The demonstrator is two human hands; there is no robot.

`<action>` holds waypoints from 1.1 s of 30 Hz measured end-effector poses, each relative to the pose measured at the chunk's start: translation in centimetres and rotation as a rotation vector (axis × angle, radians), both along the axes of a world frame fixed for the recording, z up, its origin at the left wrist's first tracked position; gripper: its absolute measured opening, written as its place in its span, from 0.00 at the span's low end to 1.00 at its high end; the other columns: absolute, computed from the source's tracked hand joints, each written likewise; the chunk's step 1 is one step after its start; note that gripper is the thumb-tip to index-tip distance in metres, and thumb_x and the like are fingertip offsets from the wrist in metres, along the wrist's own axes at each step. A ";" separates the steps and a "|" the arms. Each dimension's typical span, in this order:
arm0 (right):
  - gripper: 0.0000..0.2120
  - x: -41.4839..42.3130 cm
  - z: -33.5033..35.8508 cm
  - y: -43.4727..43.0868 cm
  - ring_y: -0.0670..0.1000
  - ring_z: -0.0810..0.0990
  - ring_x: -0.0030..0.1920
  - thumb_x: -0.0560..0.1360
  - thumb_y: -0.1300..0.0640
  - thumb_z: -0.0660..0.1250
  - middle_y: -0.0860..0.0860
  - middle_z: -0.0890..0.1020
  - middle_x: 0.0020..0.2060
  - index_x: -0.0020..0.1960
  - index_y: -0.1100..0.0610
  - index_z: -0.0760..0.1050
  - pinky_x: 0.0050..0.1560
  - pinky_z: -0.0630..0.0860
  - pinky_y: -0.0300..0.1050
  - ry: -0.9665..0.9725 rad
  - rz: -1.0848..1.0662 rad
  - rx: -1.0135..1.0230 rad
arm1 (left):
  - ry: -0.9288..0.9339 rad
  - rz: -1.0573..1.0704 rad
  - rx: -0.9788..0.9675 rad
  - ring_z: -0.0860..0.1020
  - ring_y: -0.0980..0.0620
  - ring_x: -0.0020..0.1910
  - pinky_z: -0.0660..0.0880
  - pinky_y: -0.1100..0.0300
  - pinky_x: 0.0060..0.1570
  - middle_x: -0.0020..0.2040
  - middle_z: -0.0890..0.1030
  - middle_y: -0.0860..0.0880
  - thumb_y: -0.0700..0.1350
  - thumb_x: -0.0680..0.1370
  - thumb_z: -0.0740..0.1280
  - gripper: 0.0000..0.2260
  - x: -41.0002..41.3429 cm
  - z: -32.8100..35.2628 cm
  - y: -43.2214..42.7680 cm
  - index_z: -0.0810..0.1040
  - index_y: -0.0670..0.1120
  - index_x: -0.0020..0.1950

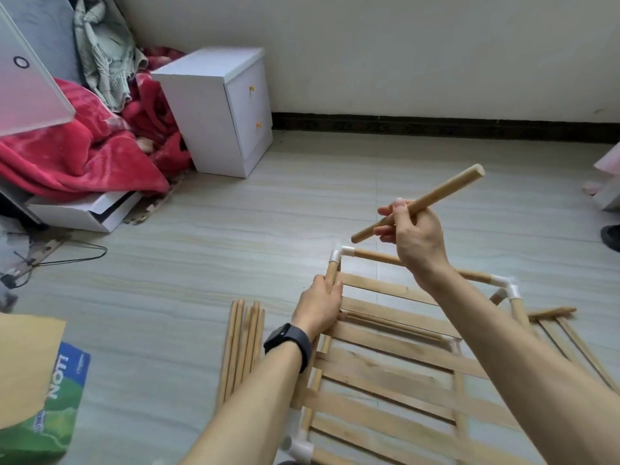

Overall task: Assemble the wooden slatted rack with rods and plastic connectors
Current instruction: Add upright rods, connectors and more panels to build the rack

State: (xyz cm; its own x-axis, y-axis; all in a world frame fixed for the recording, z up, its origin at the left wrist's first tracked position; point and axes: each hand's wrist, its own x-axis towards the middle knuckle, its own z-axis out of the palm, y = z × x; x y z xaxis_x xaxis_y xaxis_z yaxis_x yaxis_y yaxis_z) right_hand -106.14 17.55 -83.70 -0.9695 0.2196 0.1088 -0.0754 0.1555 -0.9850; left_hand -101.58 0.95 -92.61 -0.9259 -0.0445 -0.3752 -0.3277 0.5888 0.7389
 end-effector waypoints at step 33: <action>0.15 -4.1 -0.9 -8.0 0.43 0.82 0.41 0.83 0.47 0.63 0.45 0.84 0.40 0.52 0.58 0.77 0.44 0.77 0.41 0.116 0.189 0.566 | -0.035 0.044 -0.202 0.77 0.38 0.53 0.73 0.47 0.50 0.56 0.79 0.42 0.58 0.85 0.49 0.19 2.2 0.3 0.1 0.67 0.44 0.62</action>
State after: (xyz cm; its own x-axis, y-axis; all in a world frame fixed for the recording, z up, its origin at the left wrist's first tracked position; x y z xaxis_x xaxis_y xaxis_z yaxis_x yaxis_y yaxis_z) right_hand -110.20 9.59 -84.64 -0.9610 -0.0774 0.2655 -0.2541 0.6259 -0.7373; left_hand -99.40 1.05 -92.31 -0.9078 -0.1624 -0.3868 -0.3801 0.7083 0.5948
